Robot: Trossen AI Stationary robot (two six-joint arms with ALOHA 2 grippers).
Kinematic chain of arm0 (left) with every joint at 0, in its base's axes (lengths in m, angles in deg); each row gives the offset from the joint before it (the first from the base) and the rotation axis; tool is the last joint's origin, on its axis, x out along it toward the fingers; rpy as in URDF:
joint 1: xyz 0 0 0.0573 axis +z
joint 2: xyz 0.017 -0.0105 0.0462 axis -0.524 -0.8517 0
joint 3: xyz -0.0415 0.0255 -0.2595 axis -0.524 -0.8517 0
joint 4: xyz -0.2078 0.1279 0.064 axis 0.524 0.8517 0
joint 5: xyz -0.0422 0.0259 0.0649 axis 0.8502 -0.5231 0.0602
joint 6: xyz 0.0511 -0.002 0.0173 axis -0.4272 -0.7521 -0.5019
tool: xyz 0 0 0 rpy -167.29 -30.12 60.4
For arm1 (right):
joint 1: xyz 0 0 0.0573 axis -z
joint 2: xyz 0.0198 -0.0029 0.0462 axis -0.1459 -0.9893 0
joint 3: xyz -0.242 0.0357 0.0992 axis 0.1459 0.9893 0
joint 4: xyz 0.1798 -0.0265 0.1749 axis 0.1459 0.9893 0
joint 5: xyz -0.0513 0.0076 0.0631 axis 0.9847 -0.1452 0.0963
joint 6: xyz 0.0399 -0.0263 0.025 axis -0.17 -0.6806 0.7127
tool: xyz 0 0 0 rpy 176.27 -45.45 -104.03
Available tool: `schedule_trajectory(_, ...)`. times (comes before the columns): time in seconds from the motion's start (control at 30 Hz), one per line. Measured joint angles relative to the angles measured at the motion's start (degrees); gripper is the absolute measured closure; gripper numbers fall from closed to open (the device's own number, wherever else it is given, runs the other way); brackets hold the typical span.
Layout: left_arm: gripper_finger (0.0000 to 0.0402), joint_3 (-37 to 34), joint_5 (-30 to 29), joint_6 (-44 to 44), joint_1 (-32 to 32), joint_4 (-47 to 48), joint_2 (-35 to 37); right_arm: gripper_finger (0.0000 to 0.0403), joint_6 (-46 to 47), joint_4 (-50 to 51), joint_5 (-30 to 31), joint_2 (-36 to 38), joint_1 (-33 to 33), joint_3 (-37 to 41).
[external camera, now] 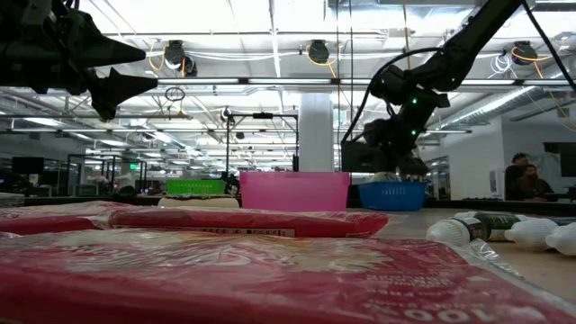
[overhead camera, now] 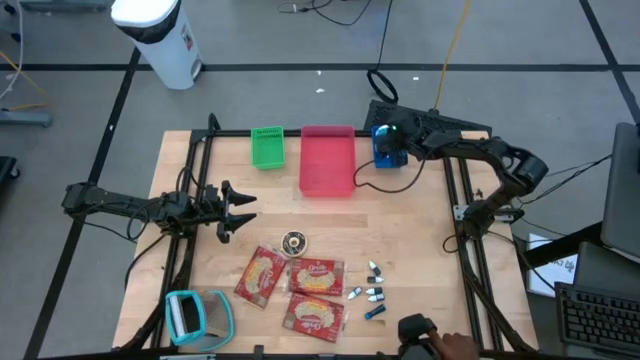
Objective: Pick & Place Food Item
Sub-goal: Put the light green doughnut into the blue bin, then put the black doughnut into the blue bin
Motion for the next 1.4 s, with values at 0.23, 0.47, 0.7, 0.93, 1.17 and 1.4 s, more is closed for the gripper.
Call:
schedule_trajectory(0.23, 0.0133, 0.01, -0.01, 0.0, 0.0, -0.01, 0.01, 0.0383, -0.07, -0.47, 0.38, -0.46, -0.28, 0.0)
schedule_trajectory(0.47, 0.0133, 0.02, -0.02, 0.0, -0.02, -0.02, 0.02, 0.0385, -1.46, -4.38, 6.21, -0.48, -0.31, 0.0)
schedule_trajectory(0.7, 0.0133, 0.02, -0.01, 0.0, -0.02, -0.02, 0.02, 0.0385, -1.27, -9.8, 6.89, -0.32, -0.84, 0.0)
schedule_trajectory(0.93, 0.0133, 0.02, 0.0, 0.0, -0.02, -0.02, 0.02, 0.0385, 10.88, -13.32, 16.49, 4.12, -6.43, 0.0)
schedule_trajectory(1.17, 0.0133, 0.02, 0.01, 0.0, 0.0, -0.02, 0.01, 0.0397, 40.37, 2.64, 4.78, 23.36, -16.49, 0.0)
schedule_trajectory(1.4, 0.0133, 0.02, 0.01, 0.0, -0.01, -0.02, 0.01, 0.0401, 59.81, 17.48, -20.11, 42.27, -23.5, 3.58)
